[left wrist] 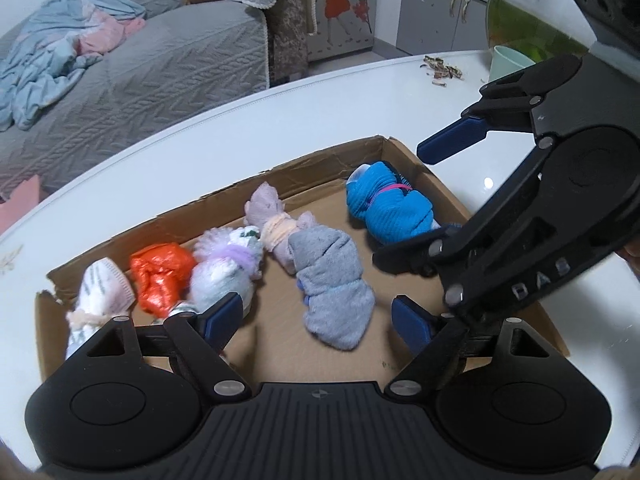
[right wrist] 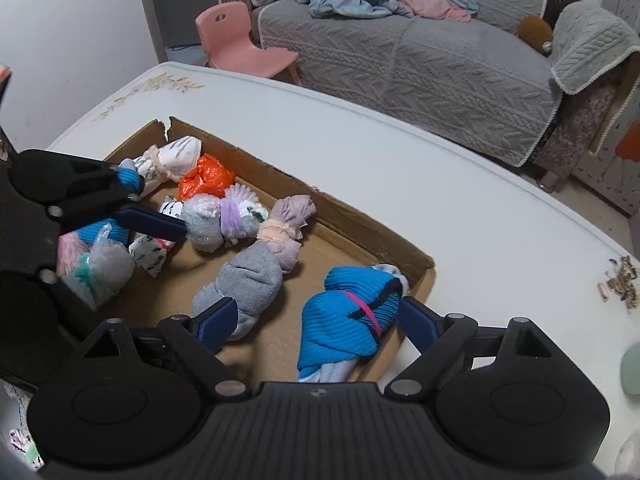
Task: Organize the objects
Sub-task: 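Open both grippers and withdraw them from the box toward the pile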
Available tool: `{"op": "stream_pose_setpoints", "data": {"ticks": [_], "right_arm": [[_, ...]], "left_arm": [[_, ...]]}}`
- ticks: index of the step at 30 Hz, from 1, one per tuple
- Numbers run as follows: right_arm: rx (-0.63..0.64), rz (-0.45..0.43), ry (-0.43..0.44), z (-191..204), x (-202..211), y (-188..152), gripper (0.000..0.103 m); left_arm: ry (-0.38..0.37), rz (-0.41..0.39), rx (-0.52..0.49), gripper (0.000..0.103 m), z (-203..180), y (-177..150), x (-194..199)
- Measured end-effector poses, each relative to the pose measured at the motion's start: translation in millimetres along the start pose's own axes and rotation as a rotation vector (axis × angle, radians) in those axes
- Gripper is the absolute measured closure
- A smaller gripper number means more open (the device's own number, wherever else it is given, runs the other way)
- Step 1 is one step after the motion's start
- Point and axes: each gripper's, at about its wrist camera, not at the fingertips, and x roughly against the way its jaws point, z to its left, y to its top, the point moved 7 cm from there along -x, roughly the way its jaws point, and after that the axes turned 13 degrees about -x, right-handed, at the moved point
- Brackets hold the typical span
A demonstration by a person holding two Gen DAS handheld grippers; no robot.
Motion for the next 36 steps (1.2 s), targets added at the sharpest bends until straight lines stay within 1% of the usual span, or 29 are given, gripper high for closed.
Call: {"op": "stream_pose_setpoints", "data": {"ticks": [5, 9, 14, 17, 22, 24, 27, 31, 33, 36], "right_arm": [[-0.002, -0.017, -0.002, 5, 11, -2, 0.014], [0.002, -0.021, -0.007, 10, 19, -6, 0.014], [-0.004, -0.030, -0.010, 18, 29, -14, 0.013], [-0.004, -0.045, -0.010, 26, 38, -20, 0.009], [0.023, -0.054, 0.018, 57, 55, -34, 0.009], [0.042, -0.049, 0.045, 75, 59, -42, 0.009], [0.058, -0.037, 0.081, 102, 61, -55, 0.009], [-0.022, 0.008, 0.137, 129, 56, -72, 0.009], [-0.120, 0.037, 0.169, 136, 52, -80, 0.008], [-0.305, 0.089, 0.224, 143, 38, -92, 0.006]], "left_arm": [[0.022, -0.005, 0.010, 0.017, 10, -8, 20], [0.035, -0.001, 0.032, 0.017, 18, -15, 33], [0.062, -0.005, 0.050, 0.015, 26, -33, 61], [0.075, 0.001, 0.056, 0.014, 29, -48, 78], [0.103, 0.039, 0.082, 0.013, 35, -80, 102], [0.108, 0.056, 0.103, 0.012, 37, -94, 110], [0.132, 0.078, 0.099, 0.010, 39, -114, 121], [0.145, 0.106, 0.129, 0.009, 42, -144, 128], [0.149, 0.119, 0.134, 0.009, 42, -157, 127], [0.173, 0.146, 0.099, 0.009, 41, -174, 119]]}}
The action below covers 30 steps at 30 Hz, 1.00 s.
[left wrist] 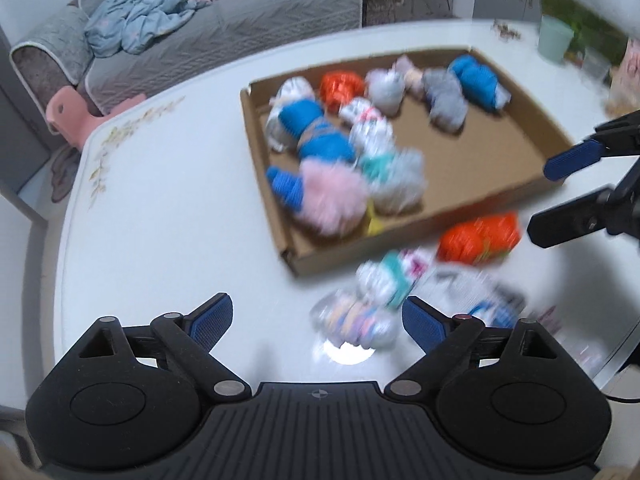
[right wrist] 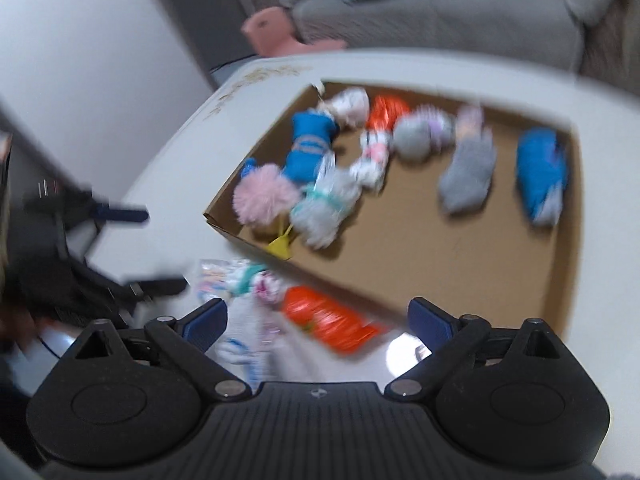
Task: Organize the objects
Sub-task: 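Open both grippers and withdraw them from the box toward the pile, then grasp clear bag of pastel hair ties with left gripper while right gripper grasps orange bundle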
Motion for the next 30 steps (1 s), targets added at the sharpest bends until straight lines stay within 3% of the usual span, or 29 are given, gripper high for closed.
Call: {"op": "stream_pose_setpoints", "data": {"ticks": [3, 9, 19, 23, 26, 30], "right_arm": [[-0.100, 0.022, 0.006, 1, -17, -7, 0.005], [-0.179, 0.030, -0.061, -6, -43, -7, 0.001], [-0.209, 0.057, -0.116, -8, -67, -10, 0.001], [-0.223, 0.047, -0.112, -13, -68, -9, 0.011], [-0.233, 0.039, -0.109, -18, -63, -6, 0.030], [-0.233, 0.043, -0.101, -24, -62, -4, 0.033]], "left_arm": [[-0.001, 0.009, -0.013, 0.009, 0, -13, -9], [-0.020, -0.027, -0.081, 0.009, -9, -17, -22], [-0.074, -0.059, -0.115, 0.009, -14, -13, -41], [-0.107, -0.065, -0.103, 0.012, -16, -13, -49], [-0.144, -0.066, -0.095, 0.017, -20, -15, -55], [-0.162, -0.076, -0.073, 0.021, -20, -12, -56]]}}
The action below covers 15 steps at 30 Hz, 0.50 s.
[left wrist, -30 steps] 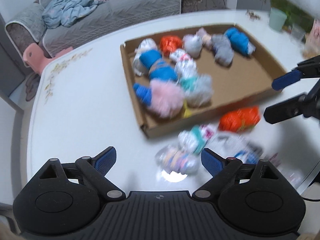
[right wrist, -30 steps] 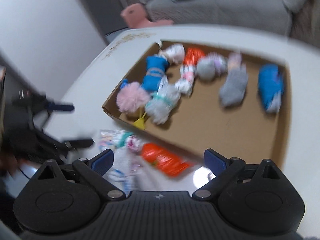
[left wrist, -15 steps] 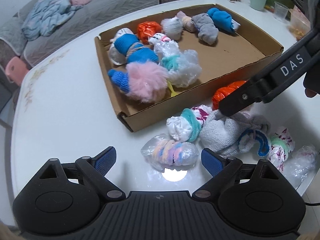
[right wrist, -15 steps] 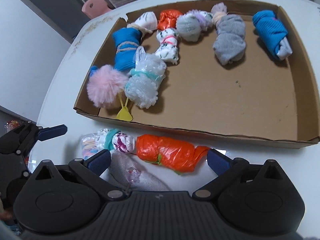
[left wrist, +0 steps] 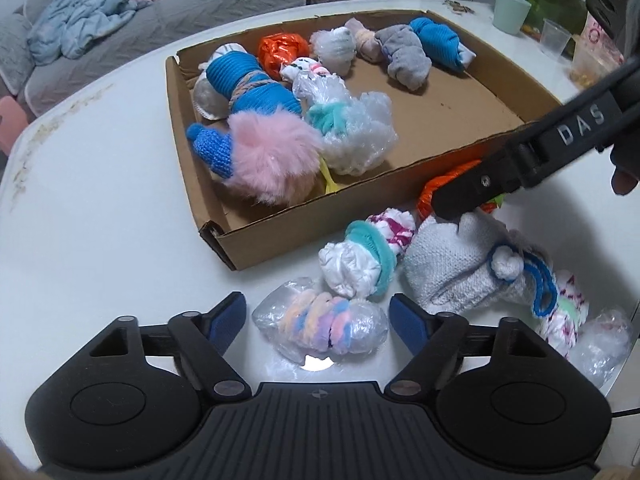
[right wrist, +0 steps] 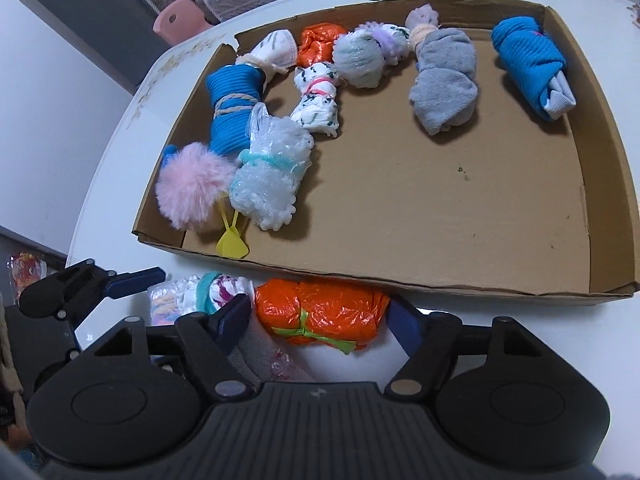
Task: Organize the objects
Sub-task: 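Grasp clear bag of pastel hair ties with left gripper while right gripper grasps orange bundle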
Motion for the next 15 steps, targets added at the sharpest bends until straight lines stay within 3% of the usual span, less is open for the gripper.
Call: {"op": "stream_pose_setpoints", "data": {"ticks": [3, 5, 8, 10, 12, 15], "right_arm": [[0.014, 0.002, 0.003, -1.0, -0.2, -2.4, 0.031], [0.020, -0.003, 0.002, -1.2, 0.0, -2.6, 0.023], [0.063, -0.010, -0.024, 3.6, -0.7, -3.6, 0.019], [0.072, -0.011, -0.033, 5.6, -1.3, -3.3, 0.024], [0.074, -0.018, -0.037, 7.1, -1.5, -2.6, 0.042], [0.054, -0.013, -0.023, 3.3, 0.9, -0.4, 0.043]], "left_arm": [[-0.010, -0.001, 0.005, 0.023, -1.8, 0.7, 0.1], [-0.010, 0.000, 0.006, 0.023, -2.6, 1.1, 0.4], [-0.013, 0.001, 0.010, 0.024, -2.4, 0.0, 1.2], [-0.012, 0.002, 0.012, 0.024, -2.0, -0.3, 1.5], [-0.013, 0.002, 0.014, 0.027, -2.2, -0.6, 2.1], [-0.013, 0.007, 0.014, 0.036, -2.1, 1.6, 3.5]]}}
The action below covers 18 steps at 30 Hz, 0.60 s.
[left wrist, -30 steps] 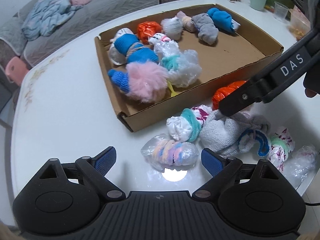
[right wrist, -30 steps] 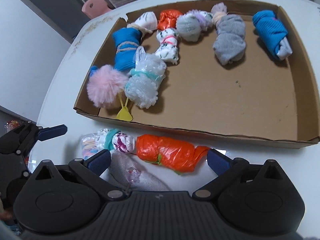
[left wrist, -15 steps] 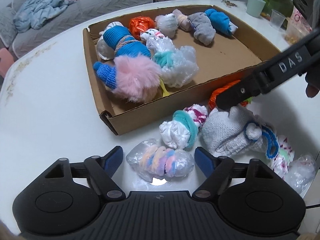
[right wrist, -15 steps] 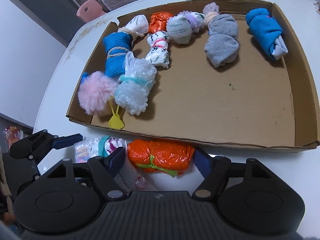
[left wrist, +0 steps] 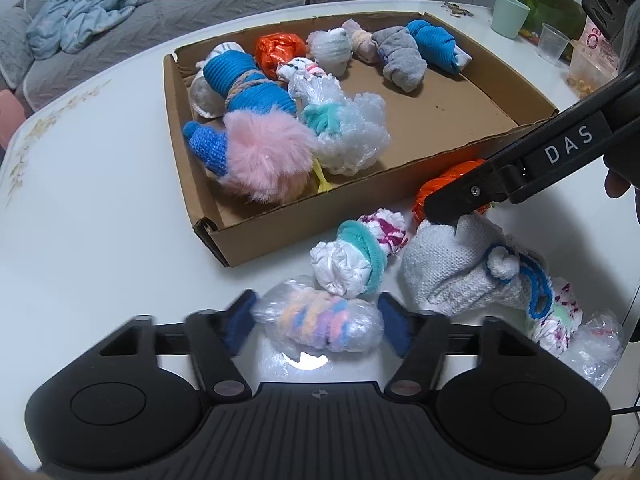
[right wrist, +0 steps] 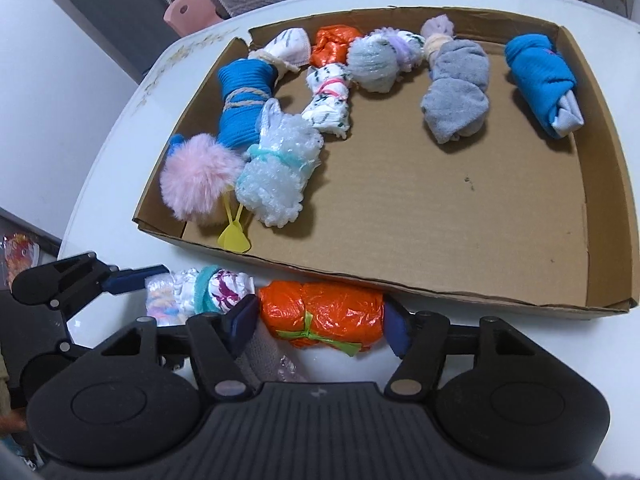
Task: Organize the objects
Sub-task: 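Grasp clear bag of pastel hair ties with left gripper while right gripper grasps orange bundle, then lift hair-tie bag with left gripper while right gripper lifts orange bundle toward box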
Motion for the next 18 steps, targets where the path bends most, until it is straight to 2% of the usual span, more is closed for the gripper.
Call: {"op": "stream_pose_setpoints", "data": {"ticks": [5, 12, 14, 18], "right_arm": [[-0.048, -0.010, 0.021, -9, 7, 1, 0.043], [-0.179, -0.001, 0.050, -36, 14, 1, 0.043], [-0.234, 0.002, 0.073, -46, 18, 0, 0.043], [-0.424, 0.010, 0.156, -74, 26, 0, 0.043]], "left_arm": [[-0.007, 0.020, -0.003, 0.037, -1, -4, 1], [0.009, 0.050, 0.019, 0.037, 5, -12, 8], [0.017, 0.049, 0.029, 0.037, 8, -11, 11], [0.016, 0.054, 0.024, 0.037, 5, -9, 12]]}}
